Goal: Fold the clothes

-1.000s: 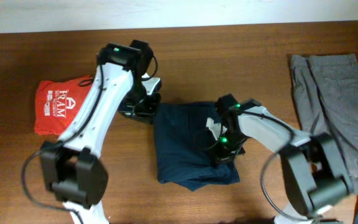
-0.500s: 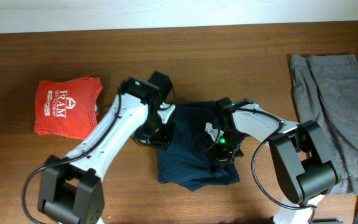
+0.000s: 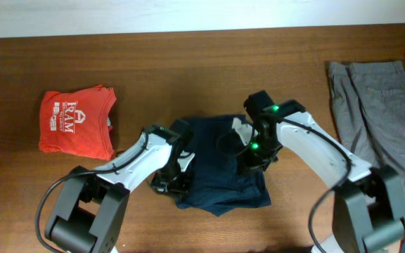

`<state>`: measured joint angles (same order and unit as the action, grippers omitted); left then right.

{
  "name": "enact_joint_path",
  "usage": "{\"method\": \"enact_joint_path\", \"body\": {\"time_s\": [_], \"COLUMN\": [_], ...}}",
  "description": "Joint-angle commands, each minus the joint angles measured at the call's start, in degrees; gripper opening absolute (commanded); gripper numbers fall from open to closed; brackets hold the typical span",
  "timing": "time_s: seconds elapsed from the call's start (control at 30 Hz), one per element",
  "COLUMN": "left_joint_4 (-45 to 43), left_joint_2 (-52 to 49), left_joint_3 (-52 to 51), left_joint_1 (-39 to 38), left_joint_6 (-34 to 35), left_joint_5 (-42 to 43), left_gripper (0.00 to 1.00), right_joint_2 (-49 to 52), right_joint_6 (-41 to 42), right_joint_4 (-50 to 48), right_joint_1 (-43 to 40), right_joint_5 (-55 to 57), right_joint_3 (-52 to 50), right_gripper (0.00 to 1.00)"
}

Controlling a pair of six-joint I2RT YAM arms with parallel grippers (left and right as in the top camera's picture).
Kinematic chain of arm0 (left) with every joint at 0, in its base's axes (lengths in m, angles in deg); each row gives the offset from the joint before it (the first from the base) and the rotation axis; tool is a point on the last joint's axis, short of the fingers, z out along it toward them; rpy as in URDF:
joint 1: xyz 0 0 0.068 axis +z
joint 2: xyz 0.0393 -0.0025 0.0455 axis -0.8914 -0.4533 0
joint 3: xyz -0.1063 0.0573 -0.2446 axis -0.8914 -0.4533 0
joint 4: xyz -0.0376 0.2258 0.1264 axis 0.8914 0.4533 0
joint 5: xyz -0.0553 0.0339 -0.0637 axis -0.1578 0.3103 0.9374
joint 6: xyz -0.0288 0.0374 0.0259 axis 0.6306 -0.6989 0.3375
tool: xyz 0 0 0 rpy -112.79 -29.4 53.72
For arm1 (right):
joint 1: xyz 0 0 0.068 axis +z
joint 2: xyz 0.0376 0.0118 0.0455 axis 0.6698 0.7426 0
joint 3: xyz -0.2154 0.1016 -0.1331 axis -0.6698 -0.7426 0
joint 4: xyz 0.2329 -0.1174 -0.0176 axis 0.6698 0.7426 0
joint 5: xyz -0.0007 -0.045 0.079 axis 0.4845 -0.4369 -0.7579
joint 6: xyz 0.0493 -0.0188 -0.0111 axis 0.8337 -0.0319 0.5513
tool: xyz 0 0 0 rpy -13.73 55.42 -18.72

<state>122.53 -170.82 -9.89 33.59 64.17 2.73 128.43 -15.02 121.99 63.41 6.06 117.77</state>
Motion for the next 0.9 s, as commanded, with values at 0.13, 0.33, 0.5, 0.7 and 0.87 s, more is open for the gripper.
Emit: {"method": "enact_joint_path", "body": {"time_s": [0.13, 0.33, 0.5, 0.7, 0.87], "left_joint_4": [-2.60, -2.71, -2.58, -2.58, -2.56], "left_joint_2": [-1.70, -1.70, -1.70, -1.70, -1.70], "left_joint_3": [-2.19, -2.19, -2.19, -2.19, -2.19], "left_joint_1": [-0.15, -0.17, -0.17, -0.17, -0.17], "left_joint_6": [0.52, 0.50, 0.50, 0.52, 0.50], "left_joint_5": [-1.33, -1.36, -1.33, -1.33, -1.33], "left_gripper": [0.09, 0.09, 0.09, 0.09, 0.09], "right_joint_2": [0.98, 7.39, 12.76, 13.44, 13.33], "right_joint_6": [0.02, 0.02, 1.99, 7.61, 7.41], "right_joint_4": [-8.13, -17.53, -21.81, -24.48, -20.85], "right_joint_1": [0.33, 0.31, -0.98, -8.17, -13.40], "right_joint_5": [4.00, 9.31, 19.82, 28.30, 27.17], "right_joint_3": [0.94, 0.94, 0.94, 2.25, 7.65], "right_gripper": [0.05, 0.04, 0.04, 0.04, 0.04]}}
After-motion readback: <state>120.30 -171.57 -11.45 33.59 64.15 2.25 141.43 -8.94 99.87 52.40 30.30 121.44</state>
